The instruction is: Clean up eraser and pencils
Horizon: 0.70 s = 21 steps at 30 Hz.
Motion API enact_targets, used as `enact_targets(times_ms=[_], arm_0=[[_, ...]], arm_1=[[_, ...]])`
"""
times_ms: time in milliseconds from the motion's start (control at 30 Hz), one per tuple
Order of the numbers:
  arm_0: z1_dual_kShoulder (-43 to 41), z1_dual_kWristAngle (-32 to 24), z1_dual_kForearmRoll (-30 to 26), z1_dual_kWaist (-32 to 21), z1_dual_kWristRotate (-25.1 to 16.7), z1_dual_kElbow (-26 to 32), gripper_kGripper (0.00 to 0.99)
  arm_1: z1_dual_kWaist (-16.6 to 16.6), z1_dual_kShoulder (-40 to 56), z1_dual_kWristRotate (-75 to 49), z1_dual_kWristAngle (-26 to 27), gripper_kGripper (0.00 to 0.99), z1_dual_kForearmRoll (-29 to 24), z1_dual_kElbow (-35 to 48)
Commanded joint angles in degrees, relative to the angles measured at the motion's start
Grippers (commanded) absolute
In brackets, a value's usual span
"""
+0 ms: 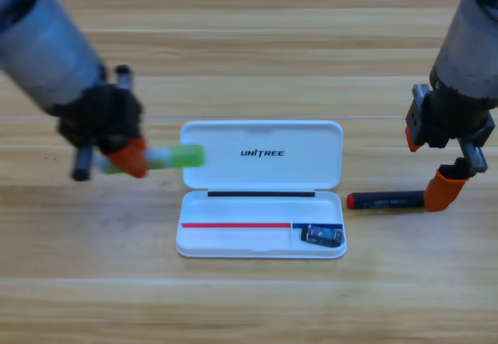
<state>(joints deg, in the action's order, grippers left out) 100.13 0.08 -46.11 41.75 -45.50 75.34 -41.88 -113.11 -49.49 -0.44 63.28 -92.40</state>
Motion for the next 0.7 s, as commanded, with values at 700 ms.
enact_targets(times_ms=[700], arm_0=[[22.03,-3.86,-8.30,8.61,1.73,17.30,0.000]], arm_1=[[5.32,-21.89,-5.44,1.58,0.790,-3.17,-10.61]])
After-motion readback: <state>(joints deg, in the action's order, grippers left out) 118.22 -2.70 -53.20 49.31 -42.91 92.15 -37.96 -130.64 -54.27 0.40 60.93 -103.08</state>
